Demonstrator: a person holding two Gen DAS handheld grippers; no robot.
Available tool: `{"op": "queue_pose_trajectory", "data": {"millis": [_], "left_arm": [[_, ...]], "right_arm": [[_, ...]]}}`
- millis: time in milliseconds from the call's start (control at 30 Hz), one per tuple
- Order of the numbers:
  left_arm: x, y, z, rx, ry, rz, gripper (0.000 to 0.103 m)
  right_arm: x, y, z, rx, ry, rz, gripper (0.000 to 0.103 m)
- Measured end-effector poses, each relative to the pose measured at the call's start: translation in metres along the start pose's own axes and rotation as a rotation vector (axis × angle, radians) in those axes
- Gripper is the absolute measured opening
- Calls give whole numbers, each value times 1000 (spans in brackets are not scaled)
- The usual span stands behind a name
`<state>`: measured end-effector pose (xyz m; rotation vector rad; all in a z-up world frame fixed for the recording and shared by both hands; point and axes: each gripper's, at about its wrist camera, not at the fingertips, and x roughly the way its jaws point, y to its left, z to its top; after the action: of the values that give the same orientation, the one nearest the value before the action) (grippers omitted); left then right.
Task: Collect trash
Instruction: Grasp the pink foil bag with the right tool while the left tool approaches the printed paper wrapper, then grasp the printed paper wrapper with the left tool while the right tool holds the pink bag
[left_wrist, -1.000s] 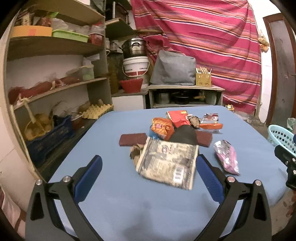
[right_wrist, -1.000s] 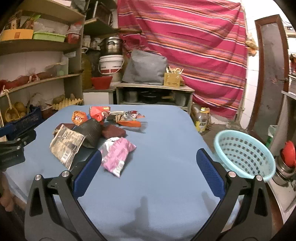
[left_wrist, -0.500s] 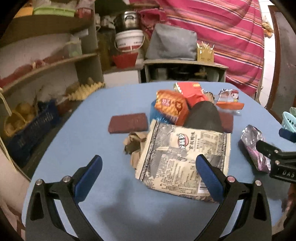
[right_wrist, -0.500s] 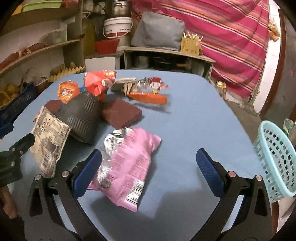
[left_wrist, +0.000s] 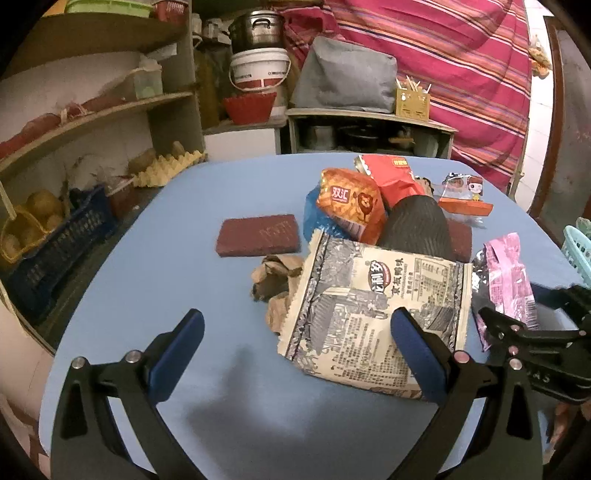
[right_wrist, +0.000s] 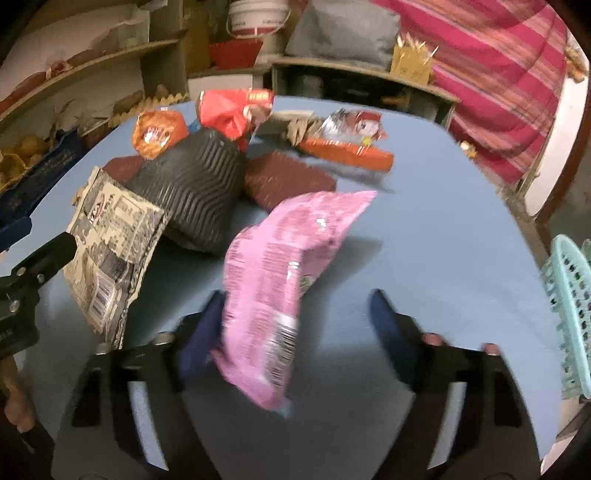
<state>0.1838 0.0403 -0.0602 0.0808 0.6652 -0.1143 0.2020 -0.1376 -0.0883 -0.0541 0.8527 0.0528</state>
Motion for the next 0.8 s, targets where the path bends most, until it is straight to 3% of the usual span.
{"op": "queue_pose_trajectory", "data": {"millis": [33,67,100,333,500,700,767,800], "left_arm": [[1,-1,0,2,3,0,99],[1,-2,0,7,11,-3,99],[3,-3,1,12,14,-7,99],[14,-18,5,20,60,-106,98],[22,-39,6,66,94,-120,96],[28,-50,4,93,124,-116,51],[30,-49,3,92,134,-118,28],[33,-48,2,87,154,-135,3]], "right_arm": [[-1,0,1,-2,-5,12,58],[-2,0,2,-5,-10,24,44],[-4,0,3,-7,-12,40,37],[-15,-16,4,6,-30,84,33],[-27,-32,3,11,-58,71,33],[-33,-50,-3,54,-57,87,33],[-38,-56,-5,61,-67,90,33],[-40,-57,-5,61,-71,90,33]]}}
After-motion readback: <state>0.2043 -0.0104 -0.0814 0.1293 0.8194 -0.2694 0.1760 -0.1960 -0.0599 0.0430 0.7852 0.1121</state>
